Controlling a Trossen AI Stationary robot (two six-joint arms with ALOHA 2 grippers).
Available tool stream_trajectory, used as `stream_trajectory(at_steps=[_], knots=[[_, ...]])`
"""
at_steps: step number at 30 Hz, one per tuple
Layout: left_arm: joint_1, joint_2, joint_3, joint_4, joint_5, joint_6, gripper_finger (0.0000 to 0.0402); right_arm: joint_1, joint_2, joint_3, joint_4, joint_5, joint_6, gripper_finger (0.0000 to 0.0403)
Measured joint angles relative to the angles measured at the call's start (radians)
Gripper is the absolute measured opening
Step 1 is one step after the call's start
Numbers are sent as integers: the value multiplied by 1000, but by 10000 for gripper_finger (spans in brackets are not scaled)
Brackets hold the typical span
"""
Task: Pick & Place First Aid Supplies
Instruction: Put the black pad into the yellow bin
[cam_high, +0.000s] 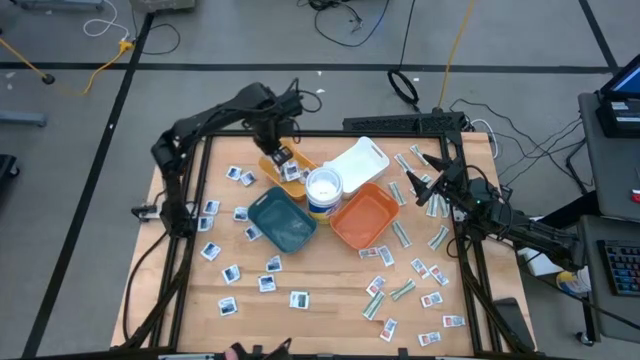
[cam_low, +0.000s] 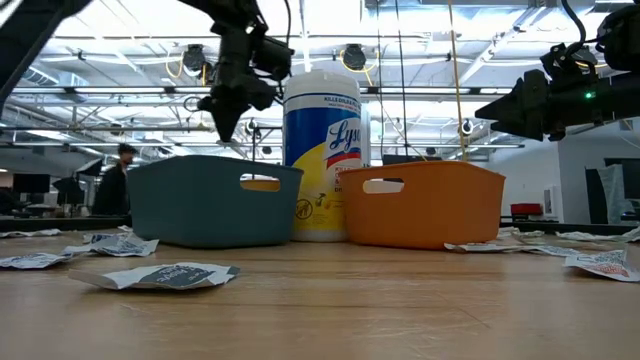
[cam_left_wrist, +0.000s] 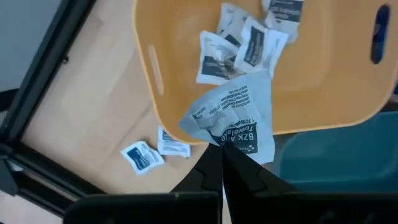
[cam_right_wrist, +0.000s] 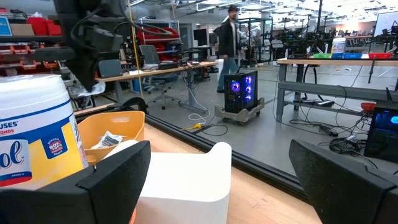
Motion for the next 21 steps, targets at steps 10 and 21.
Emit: stream_trajectory(at_steps=[10,21], knots=[[-35,158,95,22,21,2,0,0,0,0,0,0,0,377],[-69,268,89,87,83,1,5,0,0,0,0,0,0,377]])
